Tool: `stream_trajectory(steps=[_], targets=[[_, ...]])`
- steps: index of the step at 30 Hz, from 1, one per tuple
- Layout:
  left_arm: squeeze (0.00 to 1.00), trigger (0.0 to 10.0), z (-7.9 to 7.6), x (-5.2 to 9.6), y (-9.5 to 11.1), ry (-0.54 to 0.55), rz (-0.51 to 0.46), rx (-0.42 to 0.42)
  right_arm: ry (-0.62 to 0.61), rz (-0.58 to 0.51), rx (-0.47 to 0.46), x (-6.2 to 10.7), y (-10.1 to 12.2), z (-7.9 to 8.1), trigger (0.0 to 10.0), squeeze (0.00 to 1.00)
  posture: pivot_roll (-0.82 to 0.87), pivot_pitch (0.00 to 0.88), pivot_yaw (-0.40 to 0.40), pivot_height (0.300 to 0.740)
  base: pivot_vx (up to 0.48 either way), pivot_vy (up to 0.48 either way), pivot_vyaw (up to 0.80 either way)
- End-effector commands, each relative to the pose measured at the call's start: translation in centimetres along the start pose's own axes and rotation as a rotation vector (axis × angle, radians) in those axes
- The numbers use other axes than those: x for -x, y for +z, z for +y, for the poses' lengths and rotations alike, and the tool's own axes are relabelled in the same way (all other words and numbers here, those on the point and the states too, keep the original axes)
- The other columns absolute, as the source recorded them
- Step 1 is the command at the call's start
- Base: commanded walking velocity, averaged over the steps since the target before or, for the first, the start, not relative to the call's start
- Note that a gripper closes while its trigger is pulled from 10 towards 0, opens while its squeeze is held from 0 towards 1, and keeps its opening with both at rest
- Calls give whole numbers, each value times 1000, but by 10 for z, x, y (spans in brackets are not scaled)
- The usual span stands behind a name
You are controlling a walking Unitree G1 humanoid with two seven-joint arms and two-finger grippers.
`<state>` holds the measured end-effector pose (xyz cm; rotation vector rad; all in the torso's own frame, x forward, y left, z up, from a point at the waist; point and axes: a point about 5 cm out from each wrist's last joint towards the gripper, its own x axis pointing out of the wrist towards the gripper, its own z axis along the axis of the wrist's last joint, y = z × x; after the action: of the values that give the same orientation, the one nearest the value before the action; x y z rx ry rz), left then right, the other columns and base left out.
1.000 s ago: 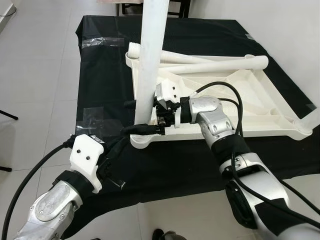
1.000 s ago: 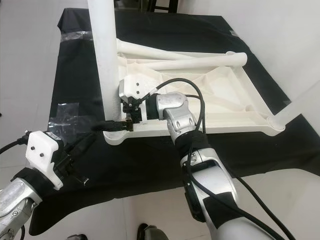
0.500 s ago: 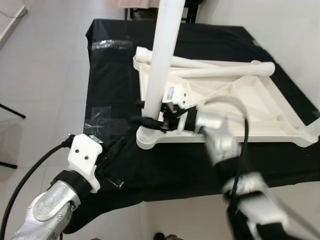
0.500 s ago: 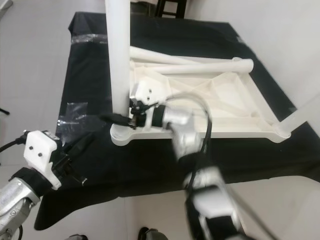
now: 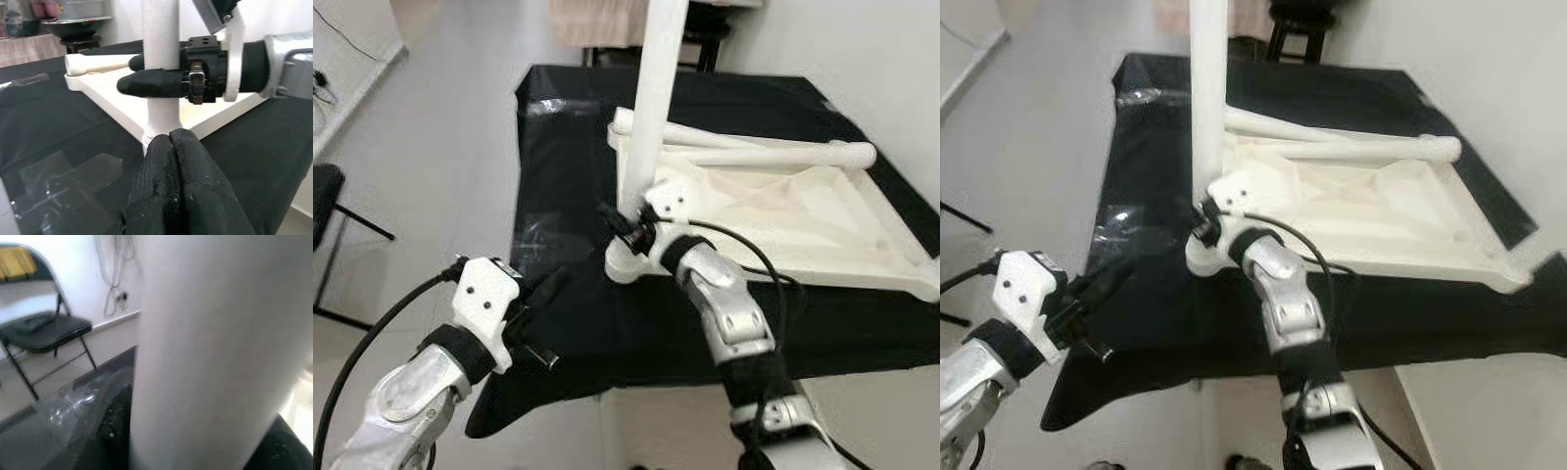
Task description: Building children table
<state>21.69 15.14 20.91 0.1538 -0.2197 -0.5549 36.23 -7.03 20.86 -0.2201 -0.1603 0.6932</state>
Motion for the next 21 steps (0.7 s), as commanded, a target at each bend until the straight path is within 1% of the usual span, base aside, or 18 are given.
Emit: stream_trajectory(steps=[1,2,5,6,7,9,10,12,14,16,17,18,19,21], targets=[[0,10000,-1,0,-3,-3,9,15,99,83,-16,1,-18,1,10000,1000,104,217,-137,740,0,0,0],[0,10000,-1,-1,-2,-3,7,15,180,43,-20,-2,-10,3,10000,1000,104,217,-137,740,0,0,0],[0,10000,-1,-1,-2,-5,6,15,198,30,-20,-2,-5,7,10000,1000,104,217,-137,740,0,0,0],[0,10000,-2,-1,-2,-9,5,17,289,-13,-3,-1,6,8,10000,722,101,213,-138,740,0,0,0],[0,10000,-2,-2,-3,-11,4,19,391,-48,4,1,15,9,10000,0,101,209,-145,740,0,0,0],[0,10000,-2,-2,-3,-11,4,19,391,-48,4,1,15,9,10000,0,101,209,-145,740,0,0,0],[0,10000,-3,-2,-3,-13,3,20,465,-73,10,3,21,10,10000,0,103,210,-145,740,0,0,0],[0,10000,-4,-3,-3,-14,1,22,627,-90,27,3,24,14,10000,0,114,208,-146,740,0,0,0],[0,10000,-4,-3,-2,-13,0,22,723,-92,30,0,25,16,10000,0,120,207,-147,740,0,0,0],[0,10000,-4,-3,-2,-13,0,22,723,-92,30,0,25,16,10000,0,120,207,-147,740,0,0,0],[0,10000,-4,-3,-2,-13,-1,22,749,-92,27,-2,25,15,10000,0,120,207,-147,740,0,0,0],[0,10000,-5,-3,-2,-14,-1,21,766,-96,4,-7,27,13,10000,0,121,207,-148,740,0,0,0],[0,10000,-6,-3,-2,-16,-1,20,772,-98,-27,-12,29,11,0,0,125,206,-153,740,0,0,0],[0,10000,-6,-3,-2,-17,-2,19,784,-94,-39,-15,30,10,0,0,130,207,-155,740,0,0,0]])
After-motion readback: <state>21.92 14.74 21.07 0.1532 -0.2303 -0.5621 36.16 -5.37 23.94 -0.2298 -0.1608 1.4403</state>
